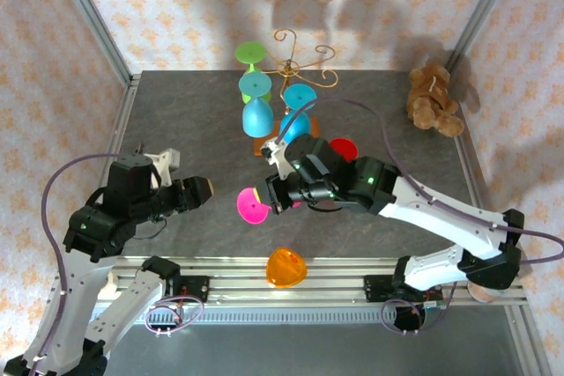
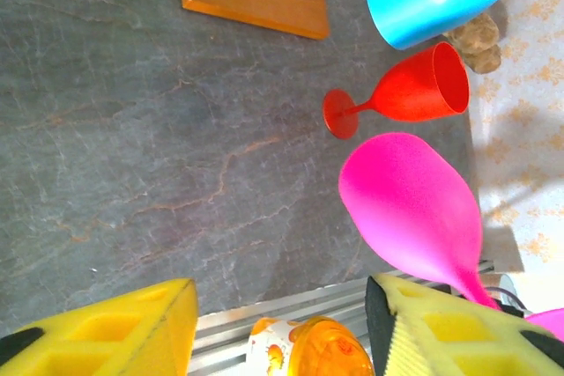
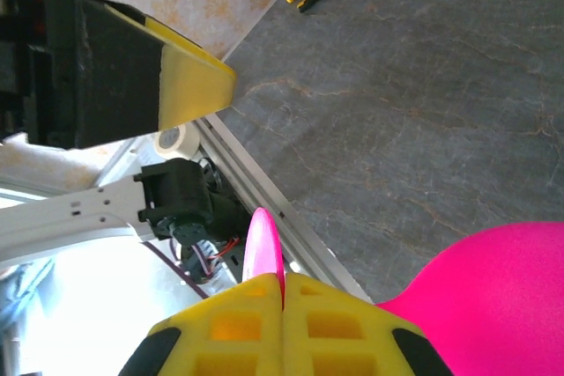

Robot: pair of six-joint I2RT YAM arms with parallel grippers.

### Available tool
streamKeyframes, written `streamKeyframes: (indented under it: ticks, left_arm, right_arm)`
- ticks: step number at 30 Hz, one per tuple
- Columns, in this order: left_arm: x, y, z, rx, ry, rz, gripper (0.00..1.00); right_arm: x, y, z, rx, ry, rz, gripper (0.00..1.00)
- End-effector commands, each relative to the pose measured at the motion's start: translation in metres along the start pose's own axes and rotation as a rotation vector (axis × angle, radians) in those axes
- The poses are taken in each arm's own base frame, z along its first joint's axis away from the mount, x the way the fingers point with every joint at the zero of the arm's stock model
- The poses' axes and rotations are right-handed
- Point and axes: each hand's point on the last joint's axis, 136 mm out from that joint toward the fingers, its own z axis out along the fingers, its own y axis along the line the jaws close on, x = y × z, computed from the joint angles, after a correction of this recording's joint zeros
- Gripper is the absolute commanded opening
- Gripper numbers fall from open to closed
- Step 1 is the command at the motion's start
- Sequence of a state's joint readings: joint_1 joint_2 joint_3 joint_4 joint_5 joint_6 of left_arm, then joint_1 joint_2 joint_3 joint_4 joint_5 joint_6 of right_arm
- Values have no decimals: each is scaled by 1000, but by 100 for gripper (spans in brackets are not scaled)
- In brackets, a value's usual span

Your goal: Take the wine glass off the wine glass rack

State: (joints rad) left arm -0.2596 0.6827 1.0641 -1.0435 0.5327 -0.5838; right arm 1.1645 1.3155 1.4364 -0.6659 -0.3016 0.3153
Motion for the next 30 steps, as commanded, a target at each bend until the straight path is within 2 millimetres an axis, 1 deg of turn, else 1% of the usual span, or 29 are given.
streamKeyframes:
  ticks: [1,5,9,11,13,18,23,30]
  left_arm:
    - [11,-1,5,24,60,-49,56]
    - [18,-2,11,42,114,-74,59]
    - [25,-4,16,71,157,-92,61]
    - [30,-4,21,81,183,-107,61]
    - [33,-4,23,91,204,-120,61]
    - [40,-8,28,128,249,-160,62]
    - [46,-17,40,216,308,-260,62]
    - [39,-25,47,265,302,-336,62]
  right_arm:
    - [-4,3,18,34,-74,-115,0]
    - [11,-2,42,86,-66,-184,0]
    - [20,-2,56,109,-99,-264,0]
    - [23,1,61,122,-131,-333,0]
    - [24,-1,64,153,-156,-381,0]
    - [21,-12,69,212,-213,-413,0]
    - [22,-24,72,273,-256,-449,0]
    - [22,-31,76,337,-293,-499,0]
